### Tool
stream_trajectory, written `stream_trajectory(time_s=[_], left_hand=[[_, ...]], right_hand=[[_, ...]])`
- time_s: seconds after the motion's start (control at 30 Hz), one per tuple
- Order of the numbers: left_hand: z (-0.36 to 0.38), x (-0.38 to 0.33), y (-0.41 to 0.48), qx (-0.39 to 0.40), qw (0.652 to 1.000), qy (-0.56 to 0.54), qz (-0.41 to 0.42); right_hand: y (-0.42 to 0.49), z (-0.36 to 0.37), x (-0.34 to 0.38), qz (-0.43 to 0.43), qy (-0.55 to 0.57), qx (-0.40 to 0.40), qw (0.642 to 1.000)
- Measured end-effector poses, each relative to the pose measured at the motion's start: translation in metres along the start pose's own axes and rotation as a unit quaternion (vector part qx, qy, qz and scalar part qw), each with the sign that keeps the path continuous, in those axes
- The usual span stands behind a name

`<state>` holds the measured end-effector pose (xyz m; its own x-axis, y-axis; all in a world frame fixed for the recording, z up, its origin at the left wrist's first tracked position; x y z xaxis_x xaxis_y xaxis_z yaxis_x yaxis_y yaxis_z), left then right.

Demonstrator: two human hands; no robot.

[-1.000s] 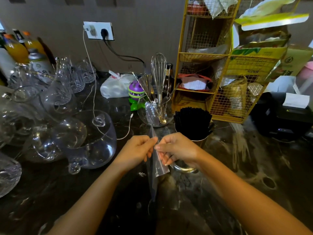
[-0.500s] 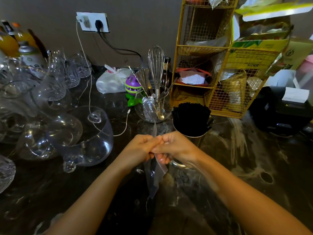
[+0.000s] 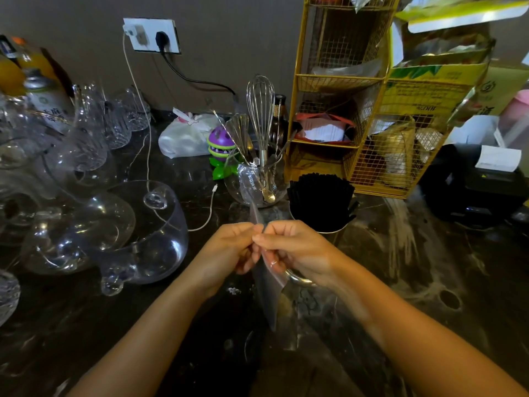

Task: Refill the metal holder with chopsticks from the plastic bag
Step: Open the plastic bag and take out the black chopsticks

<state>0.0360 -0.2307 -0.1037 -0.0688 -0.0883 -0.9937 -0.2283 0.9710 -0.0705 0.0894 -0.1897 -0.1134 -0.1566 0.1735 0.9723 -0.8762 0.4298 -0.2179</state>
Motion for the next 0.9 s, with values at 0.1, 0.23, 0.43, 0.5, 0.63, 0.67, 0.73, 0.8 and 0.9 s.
stream_trajectory(time_s=[0.1,0.23,0.43,0.5,0.63,0.67,0.73,0.8,0.9], left_hand=[[0.0000,-0.0040,-0.0009,-0.012,0.999,-0.037,0.009],[-0.0007,-0.0060,-0.0033,-0.029,0.996,-0.075,0.024],[-0.0010,-0.0055,-0.0040,-0.054,0.994,-0.091,0.025],[-0.0007,-0.0060,-0.0037,-0.060,0.994,-0.091,0.028],[-0.0002,-0.0056,-0.0030,-0.075,0.991,-0.103,0.031],[0.0002,-0.0051,-0.0027,-0.076,0.991,-0.106,0.030],[0.0008,-0.0039,-0.0022,-0.076,0.991,-0.110,0.030],[0.0011,-0.0013,-0.0012,-0.071,0.990,-0.115,0.032],[0.0025,0.0027,-0.0005,-0.060,0.990,-0.125,0.036]], right_hand=[[0.0009,0.0005,0.0024,-0.010,0.028,-0.001,1.000],[0.0035,0.0047,0.0034,-0.028,0.066,0.000,0.997],[0.0051,0.0056,0.0009,-0.042,0.111,-0.005,0.993],[0.0051,0.0049,0.0009,-0.047,0.111,-0.012,0.993],[0.0042,0.0051,0.0010,-0.056,0.119,-0.016,0.991],[0.0033,0.0051,0.0012,-0.057,0.123,-0.014,0.991],[0.0019,0.0049,0.0009,-0.056,0.130,-0.014,0.990],[0.0011,0.0061,-0.0007,-0.053,0.142,-0.013,0.988],[0.0003,0.0068,-0.0030,-0.047,0.167,-0.015,0.985]])
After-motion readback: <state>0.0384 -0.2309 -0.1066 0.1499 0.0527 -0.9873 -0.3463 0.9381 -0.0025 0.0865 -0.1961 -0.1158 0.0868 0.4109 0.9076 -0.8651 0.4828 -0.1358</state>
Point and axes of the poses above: each hand's wrist, its own y-axis towards the middle knuckle, its own z-axis out of the palm, x = y × z, the point moved 9 cm from there along y, towards the middle knuckle, and after that the axes turned 3 degrees about z, right-handed, at the moved point
